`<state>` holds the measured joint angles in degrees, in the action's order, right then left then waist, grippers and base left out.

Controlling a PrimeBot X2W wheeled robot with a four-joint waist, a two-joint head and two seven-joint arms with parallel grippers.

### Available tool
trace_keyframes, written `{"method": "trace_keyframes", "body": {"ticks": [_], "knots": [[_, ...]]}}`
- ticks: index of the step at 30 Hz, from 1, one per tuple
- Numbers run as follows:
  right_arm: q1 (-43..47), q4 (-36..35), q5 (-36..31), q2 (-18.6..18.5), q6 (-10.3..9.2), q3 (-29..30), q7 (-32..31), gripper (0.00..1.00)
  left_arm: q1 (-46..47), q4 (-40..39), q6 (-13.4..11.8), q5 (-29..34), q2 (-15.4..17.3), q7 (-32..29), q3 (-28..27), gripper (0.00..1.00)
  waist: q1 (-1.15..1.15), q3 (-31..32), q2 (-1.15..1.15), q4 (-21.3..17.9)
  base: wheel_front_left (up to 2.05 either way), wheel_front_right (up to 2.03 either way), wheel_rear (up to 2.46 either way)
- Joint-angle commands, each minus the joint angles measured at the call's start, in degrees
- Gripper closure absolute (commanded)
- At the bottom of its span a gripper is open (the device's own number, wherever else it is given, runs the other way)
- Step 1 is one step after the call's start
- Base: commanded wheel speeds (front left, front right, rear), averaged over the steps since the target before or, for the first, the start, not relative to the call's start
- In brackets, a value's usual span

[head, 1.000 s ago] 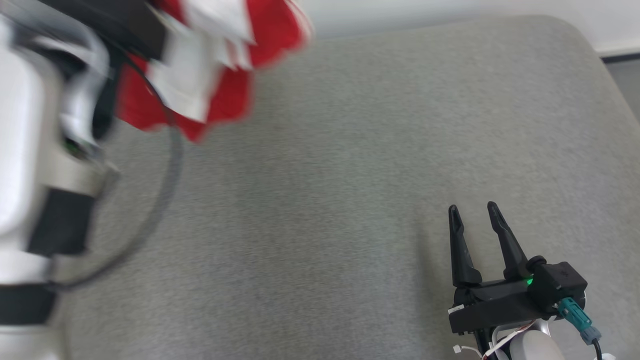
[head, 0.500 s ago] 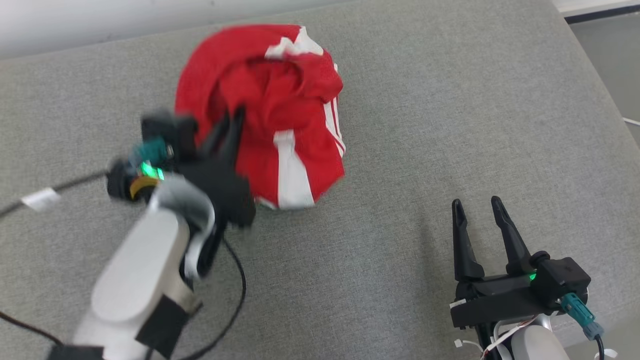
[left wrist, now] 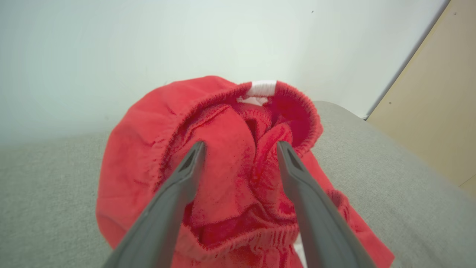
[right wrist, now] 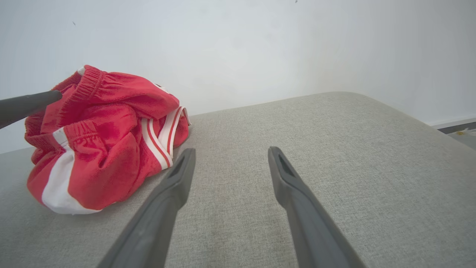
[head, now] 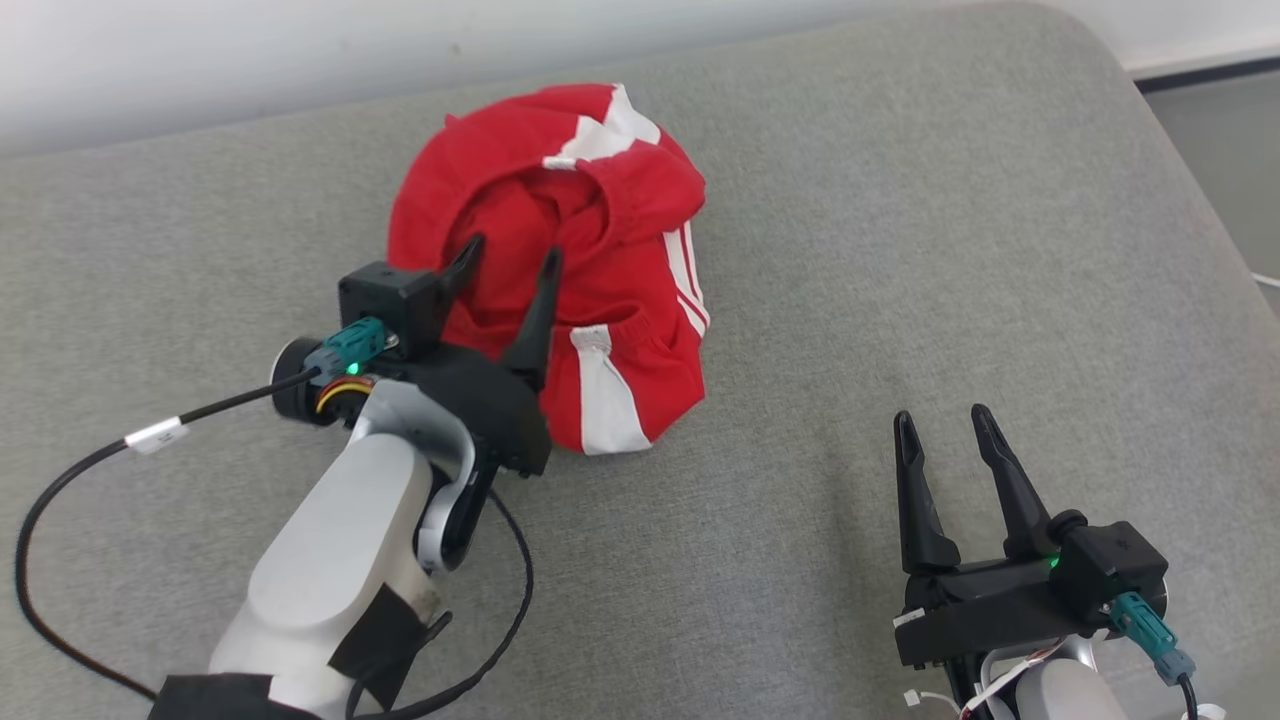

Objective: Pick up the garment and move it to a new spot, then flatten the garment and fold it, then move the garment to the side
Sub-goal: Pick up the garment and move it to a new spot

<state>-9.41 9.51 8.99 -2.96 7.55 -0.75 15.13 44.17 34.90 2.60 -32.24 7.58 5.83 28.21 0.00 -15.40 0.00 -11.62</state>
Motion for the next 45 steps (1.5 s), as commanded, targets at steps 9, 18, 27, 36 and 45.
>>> {"method": "trace_keyframes", "body": {"ticks": [9,18,27,36,45], "knots": [[1.6,-0.3,-0.7,0.2,-0.12,0.1,0.0,0.00,0.6,-5.5,-0.9,1.6,-0.3,0.2,1.9,0.00,0.00,2.4,0.00,2.5,0.00,0.00,0.00],[1.8,0.0,-0.4,0.1,-0.12,-0.5,0.0,0.00,-1.9,-7.2,-1.0,1.5,0.1,-3.0,4.0,0.00,0.00,3.1,0.00,2.6,0.00,0.00,0.00],[0.9,-0.1,0.4,0.1,-0.12,-0.9,0.0,0.00,-3.6,-3.4,-0.3,3.1,1.0,-9.6,8.8,0.00,0.00,1.4,0.00,0.1,0.00,0.00,0.00],[1.0,0.1,1.0,0.2,-0.12,-0.6,0.0,0.00,-3.9,1.1,0.4,4.8,1.8,-12.7,12.5,1.00,0.00,1.0,0.00,-1.1,0.00,0.00,0.00],[1.9,0.2,1.5,0.2,-0.12,-0.1,0.0,0.00,1.4,-3.4,1.5,4.3,0.7,-8.5,11.5,1.00,0.00,2.7,0.00,1.1,0.00,0.00,0.00]]}}
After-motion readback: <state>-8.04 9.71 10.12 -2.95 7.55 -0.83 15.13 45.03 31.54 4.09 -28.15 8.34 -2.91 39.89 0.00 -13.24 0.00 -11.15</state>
